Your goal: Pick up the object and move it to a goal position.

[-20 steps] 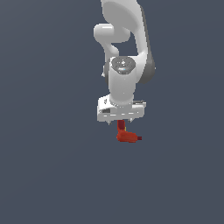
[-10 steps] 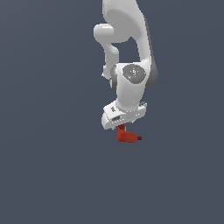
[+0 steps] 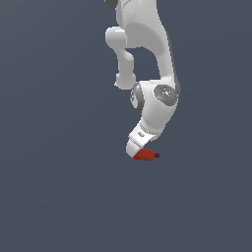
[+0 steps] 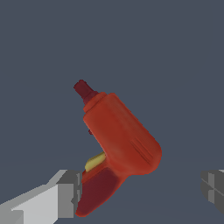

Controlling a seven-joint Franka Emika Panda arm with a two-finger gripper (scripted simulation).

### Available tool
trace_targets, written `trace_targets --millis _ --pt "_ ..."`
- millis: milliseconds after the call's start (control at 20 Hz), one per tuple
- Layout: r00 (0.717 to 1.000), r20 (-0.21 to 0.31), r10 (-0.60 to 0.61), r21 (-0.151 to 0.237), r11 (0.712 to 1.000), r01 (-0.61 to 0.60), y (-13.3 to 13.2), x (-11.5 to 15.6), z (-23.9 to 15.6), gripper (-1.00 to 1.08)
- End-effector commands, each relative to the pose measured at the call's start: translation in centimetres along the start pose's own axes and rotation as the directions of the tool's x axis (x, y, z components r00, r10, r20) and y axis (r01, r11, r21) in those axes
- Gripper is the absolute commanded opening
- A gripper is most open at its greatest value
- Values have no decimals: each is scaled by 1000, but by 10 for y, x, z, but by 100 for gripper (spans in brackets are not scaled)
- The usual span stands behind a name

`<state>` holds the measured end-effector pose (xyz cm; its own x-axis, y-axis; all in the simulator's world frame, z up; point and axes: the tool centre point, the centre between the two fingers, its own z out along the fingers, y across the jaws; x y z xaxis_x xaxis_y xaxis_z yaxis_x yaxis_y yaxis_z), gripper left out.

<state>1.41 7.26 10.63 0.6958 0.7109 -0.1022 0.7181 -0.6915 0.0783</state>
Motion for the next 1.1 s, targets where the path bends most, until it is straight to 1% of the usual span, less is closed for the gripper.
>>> trace_targets --millis 0,100,200,500,650,800,950,1050 --pt "994 16 -105 -15 994 105 -3 6 7 108" --pt "982 29 -185 -25 982 186 -6 10 13 108" --pt "963 44 -265 -33 963 266 -9 14 18 108" --pt "883 86 -462 -46 883 467 -17 26 33 108" --pt "842 102 -529 -47 843 536 -21 30 38 108" --pt "808 115 -578 -47 809 586 -23 33 42 108" --pt "783 123 -610 -46 784 619 -25 35 45 108" --pt "772 127 -623 -45 774 632 -25 36 46 108"
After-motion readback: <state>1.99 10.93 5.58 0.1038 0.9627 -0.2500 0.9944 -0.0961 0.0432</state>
